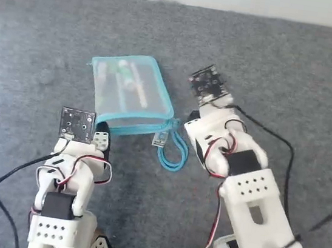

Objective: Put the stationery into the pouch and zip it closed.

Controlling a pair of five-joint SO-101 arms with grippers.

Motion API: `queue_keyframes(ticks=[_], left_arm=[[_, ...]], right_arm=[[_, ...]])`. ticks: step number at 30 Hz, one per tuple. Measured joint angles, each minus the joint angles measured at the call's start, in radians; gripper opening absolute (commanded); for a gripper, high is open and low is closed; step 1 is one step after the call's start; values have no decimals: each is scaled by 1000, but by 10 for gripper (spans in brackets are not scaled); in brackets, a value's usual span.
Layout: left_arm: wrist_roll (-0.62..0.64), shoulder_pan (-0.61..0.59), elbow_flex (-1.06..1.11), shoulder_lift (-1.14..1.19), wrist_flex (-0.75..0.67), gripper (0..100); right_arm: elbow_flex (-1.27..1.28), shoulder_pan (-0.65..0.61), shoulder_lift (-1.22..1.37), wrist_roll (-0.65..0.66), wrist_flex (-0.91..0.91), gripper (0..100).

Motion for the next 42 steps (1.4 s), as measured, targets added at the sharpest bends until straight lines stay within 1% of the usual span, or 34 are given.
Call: queue_keyframes(ticks=[2,5,7,9,14,18,23,30,33,38,42], left_arm=[[0,-6,0,0,0,12],[0,-11,0,0,0,12],[0,-11,0,0,0,12],[0,-11,0,0,0,12],[0,-11,0,0,0,12],[0,-11,0,0,0,12],[0,-11,0,0,0,12],[0,-3,0,0,0,12],[0,11,0,0,0,12],[0,12,0,0,0,12],[0,14,0,0,0,12]], right_arm=[[0,6,32,5,-9,119],[0,-6,66,-12,46,255],[0,-40,87,-52,86,326],[18,-91,104,-97,87,369],[48,-143,178,-173,-9,376],[48,-149,269,-189,-95,376],[48,-149,367,-196,-261,376],[49,-153,397,-342,-393,376],[49,-153,397,-376,-413,376],[54,-175,397,-377,-413,377],[87,-216,373,-377,-339,378]])
